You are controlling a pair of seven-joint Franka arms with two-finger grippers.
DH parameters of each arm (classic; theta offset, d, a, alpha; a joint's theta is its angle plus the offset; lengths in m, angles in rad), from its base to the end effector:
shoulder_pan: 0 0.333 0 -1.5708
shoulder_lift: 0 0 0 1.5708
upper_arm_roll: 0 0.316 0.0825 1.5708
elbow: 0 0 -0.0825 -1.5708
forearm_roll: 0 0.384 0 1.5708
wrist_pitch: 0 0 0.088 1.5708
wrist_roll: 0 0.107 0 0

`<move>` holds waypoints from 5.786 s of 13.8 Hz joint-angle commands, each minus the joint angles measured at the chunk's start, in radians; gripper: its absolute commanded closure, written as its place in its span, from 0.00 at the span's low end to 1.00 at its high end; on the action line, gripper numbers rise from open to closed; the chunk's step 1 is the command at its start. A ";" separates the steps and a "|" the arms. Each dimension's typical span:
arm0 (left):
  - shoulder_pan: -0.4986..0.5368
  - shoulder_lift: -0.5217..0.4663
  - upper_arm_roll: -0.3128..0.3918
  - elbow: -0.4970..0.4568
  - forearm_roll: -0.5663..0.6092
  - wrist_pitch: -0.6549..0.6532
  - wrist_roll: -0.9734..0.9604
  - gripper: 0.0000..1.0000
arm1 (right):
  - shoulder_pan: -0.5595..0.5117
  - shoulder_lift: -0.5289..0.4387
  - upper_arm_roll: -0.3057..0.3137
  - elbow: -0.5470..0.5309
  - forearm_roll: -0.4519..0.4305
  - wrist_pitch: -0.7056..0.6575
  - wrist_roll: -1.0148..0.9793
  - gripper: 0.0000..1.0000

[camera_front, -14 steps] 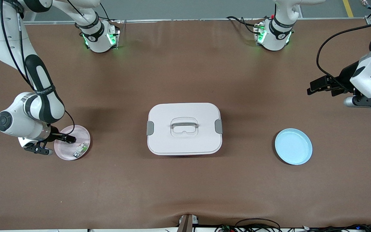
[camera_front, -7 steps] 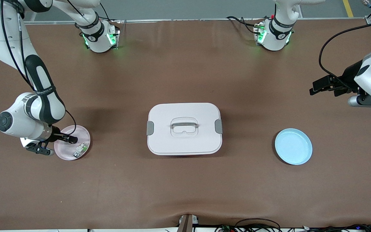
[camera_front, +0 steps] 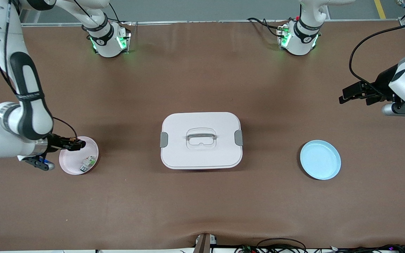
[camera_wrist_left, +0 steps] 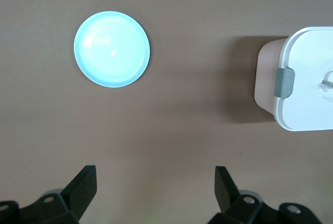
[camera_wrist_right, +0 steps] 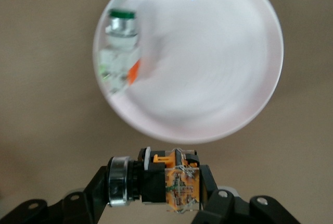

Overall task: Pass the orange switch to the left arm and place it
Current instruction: 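Lift the switch over the box with the right gripper while the left gripper approaches, then grasp the switch with the left gripper from the right gripper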

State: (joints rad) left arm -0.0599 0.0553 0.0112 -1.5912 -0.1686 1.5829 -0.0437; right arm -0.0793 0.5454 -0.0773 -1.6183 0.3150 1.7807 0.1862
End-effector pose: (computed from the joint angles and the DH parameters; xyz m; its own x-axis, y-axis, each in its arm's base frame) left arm 0.5686 -0.0457 0.5863 0.9975 -0.0034 -0.0709 0.0082 -0.9865 0.1638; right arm 0.6399 -0.0686 0.2854 0.8280 -0.3802 -0.4121 -0.4716 -0.8698 -0.1451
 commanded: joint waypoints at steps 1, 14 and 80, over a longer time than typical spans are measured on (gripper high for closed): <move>0.000 0.000 0.001 0.017 0.018 -0.011 0.010 0.00 | -0.008 -0.019 0.019 0.147 0.152 -0.215 0.256 1.00; -0.002 0.015 -0.007 0.016 -0.119 -0.024 0.002 0.00 | 0.208 -0.055 0.036 0.314 0.602 -0.267 1.200 1.00; 0.015 0.021 -0.382 -0.171 -0.582 0.350 -0.395 1.00 | 0.771 0.080 0.034 0.637 0.496 0.258 1.951 0.00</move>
State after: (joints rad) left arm -0.0623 0.1078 -0.3771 -1.7675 -0.8078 1.9924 -0.4199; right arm 0.6985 0.6136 -0.0387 -1.0098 0.8101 2.0510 2.1302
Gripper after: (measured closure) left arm 0.665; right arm 0.000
